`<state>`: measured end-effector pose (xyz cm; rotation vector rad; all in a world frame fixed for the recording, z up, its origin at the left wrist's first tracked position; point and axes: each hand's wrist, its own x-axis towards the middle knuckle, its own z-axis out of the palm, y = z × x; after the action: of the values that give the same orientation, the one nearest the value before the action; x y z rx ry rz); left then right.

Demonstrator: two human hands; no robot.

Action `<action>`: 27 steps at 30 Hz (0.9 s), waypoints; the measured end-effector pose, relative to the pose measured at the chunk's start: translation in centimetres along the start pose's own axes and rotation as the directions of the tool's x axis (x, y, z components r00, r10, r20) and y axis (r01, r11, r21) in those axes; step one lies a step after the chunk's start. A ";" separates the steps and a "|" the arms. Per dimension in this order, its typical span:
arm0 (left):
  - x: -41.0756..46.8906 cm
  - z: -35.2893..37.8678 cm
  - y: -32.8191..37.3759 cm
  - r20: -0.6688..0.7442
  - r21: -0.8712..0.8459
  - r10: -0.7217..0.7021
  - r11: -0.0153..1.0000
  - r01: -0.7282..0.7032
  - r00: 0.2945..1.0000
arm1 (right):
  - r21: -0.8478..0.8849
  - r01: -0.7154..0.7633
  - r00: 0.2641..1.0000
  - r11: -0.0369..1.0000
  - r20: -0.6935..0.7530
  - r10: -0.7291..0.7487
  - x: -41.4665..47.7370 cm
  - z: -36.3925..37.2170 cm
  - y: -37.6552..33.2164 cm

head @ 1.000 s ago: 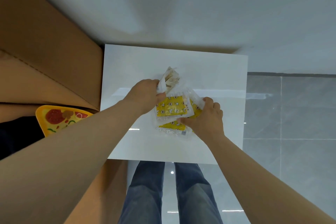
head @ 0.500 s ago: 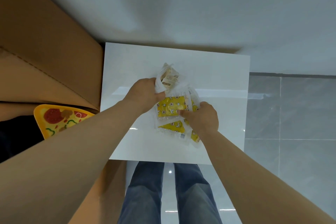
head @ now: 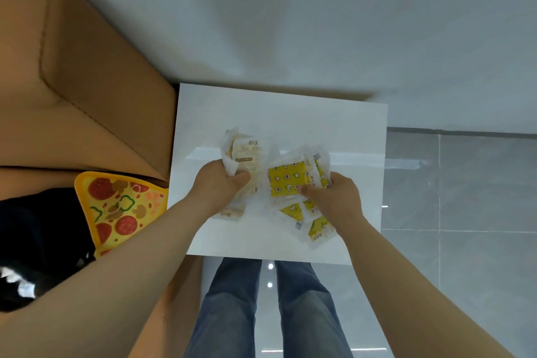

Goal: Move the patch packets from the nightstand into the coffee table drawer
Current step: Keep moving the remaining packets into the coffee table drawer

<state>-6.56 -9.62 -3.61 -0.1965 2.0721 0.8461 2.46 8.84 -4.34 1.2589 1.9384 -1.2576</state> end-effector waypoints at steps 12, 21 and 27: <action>-13.7 -5.1 3.3 -0.095 -0.427 -0.054 0.904 0.008 0.994 | 0.222 0.121 0.989 0.967 -0.115 -0.097 -11.7 -6.3 -6.6; -23.3 -11.5 10.5 -0.283 -0.617 0.044 0.757 -0.217 0.958 | 0.321 0.413 0.910 0.852 -0.188 -0.370 -21.2 -11.3 -15.5; -28.6 -13.2 15.3 -0.476 -0.596 0.116 0.686 -0.417 0.872 | 0.278 0.620 0.784 0.734 -0.182 -0.593 -25.5 -16.2 -19.9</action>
<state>-4.31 -11.00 31.31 -0.5065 2.0832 1.9016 -2.87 9.58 31.45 0.8219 2.3828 -1.9431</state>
